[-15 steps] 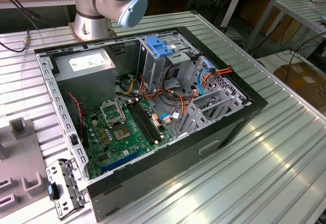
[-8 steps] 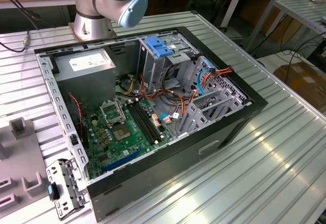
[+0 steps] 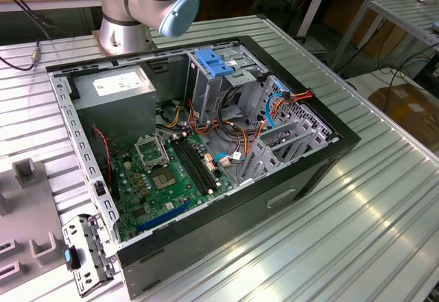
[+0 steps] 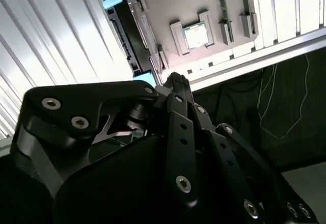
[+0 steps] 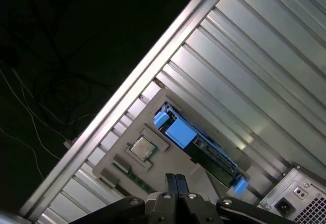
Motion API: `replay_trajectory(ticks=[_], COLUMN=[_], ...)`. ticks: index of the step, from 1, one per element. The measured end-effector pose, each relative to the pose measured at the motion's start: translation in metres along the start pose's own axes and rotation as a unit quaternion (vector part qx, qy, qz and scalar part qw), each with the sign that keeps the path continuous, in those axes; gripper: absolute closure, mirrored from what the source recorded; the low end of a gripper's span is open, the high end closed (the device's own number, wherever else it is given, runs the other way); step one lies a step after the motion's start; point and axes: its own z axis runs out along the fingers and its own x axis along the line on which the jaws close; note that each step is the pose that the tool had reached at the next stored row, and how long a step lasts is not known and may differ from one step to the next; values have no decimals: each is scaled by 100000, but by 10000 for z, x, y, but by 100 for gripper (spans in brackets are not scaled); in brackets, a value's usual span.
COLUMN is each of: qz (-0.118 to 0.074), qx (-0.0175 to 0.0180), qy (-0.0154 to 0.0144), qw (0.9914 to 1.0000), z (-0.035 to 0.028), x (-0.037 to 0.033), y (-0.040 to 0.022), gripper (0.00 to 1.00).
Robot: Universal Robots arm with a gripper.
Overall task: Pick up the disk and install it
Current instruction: 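Pick up the disk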
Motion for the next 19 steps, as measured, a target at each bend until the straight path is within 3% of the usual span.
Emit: replay_trajectory(ticks=[4, 7, 10, 14, 15, 16, 17, 18, 19], qz=[-3769, -6687, -9473, -13352, -14905, -15819, -16995, -18626, -19847], qx=[62, 108, 158, 227, 253, 269, 289, 316, 340], qy=[-378, -675, -962, -1358, -1514, -1608, -1729, -1891, -2019], qw=[99928, 99774, 99546, 99095, 98871, 98727, 98530, 98231, 97989], z=[12, 16, 19, 22, 23, 23, 24, 25, 25], x=[-5, -5, -5, -5, -5, -5, -5, -5, -5], y=[7, 8, 8, 8, 8, 8, 8, 8, 8], gripper=[89, 89, 89, 89, 89, 89, 89, 89, 89])
